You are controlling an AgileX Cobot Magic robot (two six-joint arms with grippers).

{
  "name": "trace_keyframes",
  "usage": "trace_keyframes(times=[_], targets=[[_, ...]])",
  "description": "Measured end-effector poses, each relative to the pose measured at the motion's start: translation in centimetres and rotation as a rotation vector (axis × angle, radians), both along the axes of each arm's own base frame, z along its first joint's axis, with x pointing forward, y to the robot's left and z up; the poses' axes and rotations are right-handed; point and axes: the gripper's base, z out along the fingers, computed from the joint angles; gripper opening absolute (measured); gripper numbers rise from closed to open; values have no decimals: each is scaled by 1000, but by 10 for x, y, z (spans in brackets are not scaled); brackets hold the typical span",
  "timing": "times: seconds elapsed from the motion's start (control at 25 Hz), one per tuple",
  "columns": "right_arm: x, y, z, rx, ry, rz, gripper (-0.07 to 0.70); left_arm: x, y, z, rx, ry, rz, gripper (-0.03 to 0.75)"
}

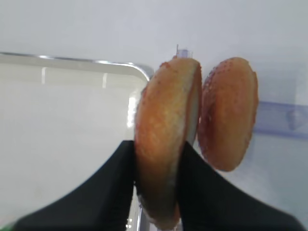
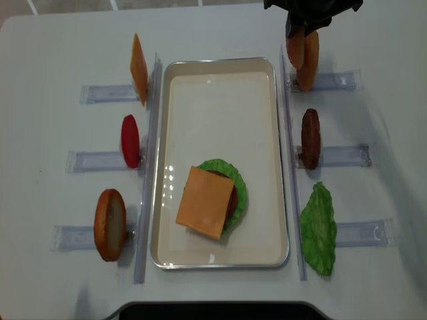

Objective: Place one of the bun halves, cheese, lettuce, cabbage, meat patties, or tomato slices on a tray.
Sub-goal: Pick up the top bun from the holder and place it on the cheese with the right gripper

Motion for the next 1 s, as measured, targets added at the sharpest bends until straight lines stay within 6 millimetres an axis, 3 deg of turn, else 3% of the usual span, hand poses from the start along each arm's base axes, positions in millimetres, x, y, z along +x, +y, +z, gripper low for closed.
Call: trace_keyframes(times=[0.32, 0.56, 0.76, 1.0], targets=[[-34, 0, 48, 108, 26, 91, 195, 0, 0, 0, 0, 0, 0, -1], [-56, 7, 70, 196, 22, 173, 194, 0, 0, 0, 0, 0, 0, -1], [-91, 9, 53, 312, 120, 237, 194, 0, 0, 0, 0, 0, 0, -1], [-138, 11, 31, 496, 91, 297, 193, 0, 0, 0, 0, 0, 0, -1]])
